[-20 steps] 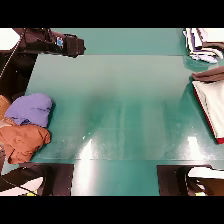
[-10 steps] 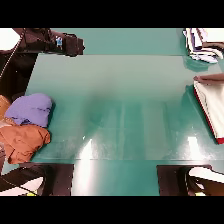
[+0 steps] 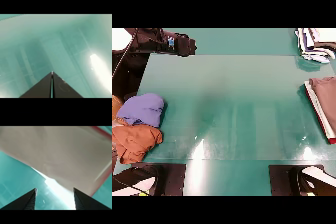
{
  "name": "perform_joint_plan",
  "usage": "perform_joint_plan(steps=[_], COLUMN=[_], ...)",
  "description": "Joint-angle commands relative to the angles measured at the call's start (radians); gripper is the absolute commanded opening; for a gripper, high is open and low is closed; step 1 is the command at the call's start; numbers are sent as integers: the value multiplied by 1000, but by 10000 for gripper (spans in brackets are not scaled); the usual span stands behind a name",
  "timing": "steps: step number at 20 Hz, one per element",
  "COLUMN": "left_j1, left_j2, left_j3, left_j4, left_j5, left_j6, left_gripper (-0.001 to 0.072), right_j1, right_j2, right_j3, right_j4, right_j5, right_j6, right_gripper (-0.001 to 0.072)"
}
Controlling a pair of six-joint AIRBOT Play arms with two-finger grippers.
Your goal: Fold the shirts.
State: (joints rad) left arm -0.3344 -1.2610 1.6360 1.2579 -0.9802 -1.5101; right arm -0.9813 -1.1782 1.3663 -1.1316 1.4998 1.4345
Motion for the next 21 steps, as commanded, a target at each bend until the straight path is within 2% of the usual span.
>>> perform_joint_plan(steps=[1,4,8,9,11,12,13,14,17,21], left_j1=[0,0,0,0,0,0,0,0,0,0], left_j2=[0,0,0,0,0,0,0,0,0,0], left_j3=[0,0,0,0,0,0,0,0,0,0], left_j4=[-1,-1,-8,-8,-8,-8,-9,-8,-8,-8], left_j5=[0,4,3,4,4,4,4,4,4,4], left_j6=[0,-1,-2,-2,-2,-2,-2,-2,-2,-2], left_gripper=[22,22,22,22,22,23,22,22,22,23], right_j1=[-14,145,494,585,747,815,878,929,1023,1033], right_j2=[39,64,68,68,68,68,68,68,66,66], right_j3=[-32,38,128,140,153,160,161,161,160,160], right_j4=[126,226,241,240,240,238,241,238,238,240], right_j5=[-35,-72,-113,-136,-187,-205,-226,-237,-249,-240], right_j6=[-3,-3,-3,-3,-4,-6,-32,-58,-82,-82], right_gripper=[529,528,524,484,343,234,70,16,16,16])
